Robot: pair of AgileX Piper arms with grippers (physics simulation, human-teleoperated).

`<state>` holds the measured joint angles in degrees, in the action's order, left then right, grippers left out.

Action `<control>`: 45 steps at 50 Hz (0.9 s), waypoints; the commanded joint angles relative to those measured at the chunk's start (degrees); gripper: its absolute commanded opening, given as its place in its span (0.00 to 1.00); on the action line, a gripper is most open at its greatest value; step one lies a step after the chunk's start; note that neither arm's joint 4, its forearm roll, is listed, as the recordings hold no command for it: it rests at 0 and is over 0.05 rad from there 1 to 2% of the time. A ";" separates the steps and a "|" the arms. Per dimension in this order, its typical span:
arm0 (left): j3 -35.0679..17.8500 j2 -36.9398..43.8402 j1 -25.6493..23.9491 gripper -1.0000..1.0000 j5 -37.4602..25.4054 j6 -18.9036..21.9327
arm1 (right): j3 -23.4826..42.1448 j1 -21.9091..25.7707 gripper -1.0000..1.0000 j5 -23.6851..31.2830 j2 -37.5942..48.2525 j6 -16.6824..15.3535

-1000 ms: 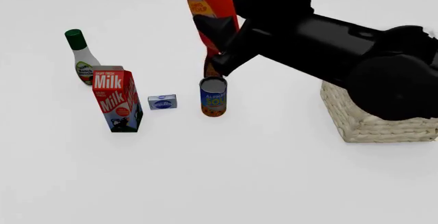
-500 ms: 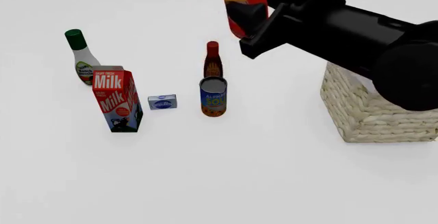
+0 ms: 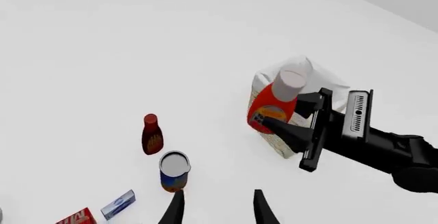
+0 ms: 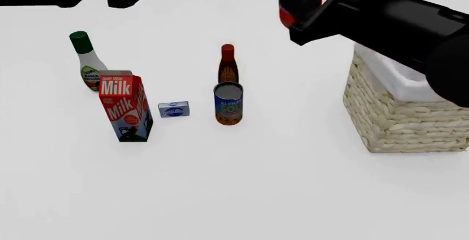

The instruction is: Pick the ketchup and place it in the basket.

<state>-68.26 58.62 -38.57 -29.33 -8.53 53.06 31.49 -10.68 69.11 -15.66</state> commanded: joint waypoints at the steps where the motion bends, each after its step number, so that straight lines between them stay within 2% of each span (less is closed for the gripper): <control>1: 4.24 -2.59 4.16 1.00 3.76 -1.15 | 0.25 -3.43 0.00 0.22 -0.62 1.16; 7: 4.96 -5.43 6.81 1.00 4.43 -4.03 | 0.78 -5.77 0.00 0.23 0.23 0.83; 9: 5.17 -5.70 7.09 1.00 4.51 -4.02 | 0.78 -5.93 0.00 0.26 0.20 0.94; 12: 6.49 -7.67 10.10 1.00 5.84 -2.14 | 0.90 -7.79 0.00 0.11 0.02 1.01; 15: 7.77 -9.06 10.92 1.00 6.70 -3.09 | 0.93 -9.20 0.00 -0.05 -0.16 1.12; 16: 8.43 -9.76 11.73 1.00 7.18 -1.83 | 0.94 -10.36 0.00 -0.31 -0.10 0.85; 18: 9.77 -10.44 12.14 1.00 7.87 -3.89 | 1.08 -11.30 0.00 -0.08 -0.32 1.19; 20: 10.07 -10.65 12.37 1.00 8.05 -3.30 | 1.11 -11.94 0.00 -0.16 -0.41 1.04; 23: 11.48 -11.52 14.18 1.00 8.93 -4.67 | 1.46 -14.31 0.00 0.01 -0.73 1.40; 32: 13.75 -12.73 15.70 1.00 10.30 -5.36 | 1.05 -19.93 0.00 -0.80 -1.28 3.44; 45: 15.32 -12.39 16.70 1.00 12.13 -6.26 | 0.17 -25.71 0.00 -1.59 -1.35 3.42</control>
<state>-54.24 46.47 -22.97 -18.51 -14.11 53.39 10.25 -11.63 68.08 -13.26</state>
